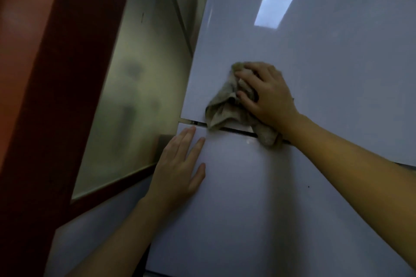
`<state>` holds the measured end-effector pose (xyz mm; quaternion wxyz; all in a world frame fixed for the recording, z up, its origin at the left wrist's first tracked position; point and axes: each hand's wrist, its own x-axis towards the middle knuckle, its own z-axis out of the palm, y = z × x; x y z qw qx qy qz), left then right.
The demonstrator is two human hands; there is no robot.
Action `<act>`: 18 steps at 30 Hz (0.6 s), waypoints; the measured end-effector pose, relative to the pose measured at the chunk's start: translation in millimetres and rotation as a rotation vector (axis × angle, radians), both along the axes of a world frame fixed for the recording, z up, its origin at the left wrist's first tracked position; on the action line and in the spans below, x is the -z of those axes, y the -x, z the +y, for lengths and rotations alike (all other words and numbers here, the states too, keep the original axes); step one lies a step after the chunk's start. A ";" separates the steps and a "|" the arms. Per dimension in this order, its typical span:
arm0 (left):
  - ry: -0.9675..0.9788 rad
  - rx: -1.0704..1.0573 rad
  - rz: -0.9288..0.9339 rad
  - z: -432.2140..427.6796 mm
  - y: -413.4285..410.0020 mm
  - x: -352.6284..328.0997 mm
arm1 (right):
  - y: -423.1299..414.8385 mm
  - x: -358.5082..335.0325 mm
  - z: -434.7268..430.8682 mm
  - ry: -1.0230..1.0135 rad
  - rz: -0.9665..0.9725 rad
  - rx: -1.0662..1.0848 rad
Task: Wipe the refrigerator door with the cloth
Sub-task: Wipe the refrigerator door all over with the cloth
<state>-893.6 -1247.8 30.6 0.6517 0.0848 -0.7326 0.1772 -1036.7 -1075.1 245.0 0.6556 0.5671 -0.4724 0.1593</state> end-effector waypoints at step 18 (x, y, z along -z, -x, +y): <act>-0.007 -0.017 -0.010 4.1 -0.9 -2.6 | 16.5 13.0 22.4 -0.188 0.124 0.029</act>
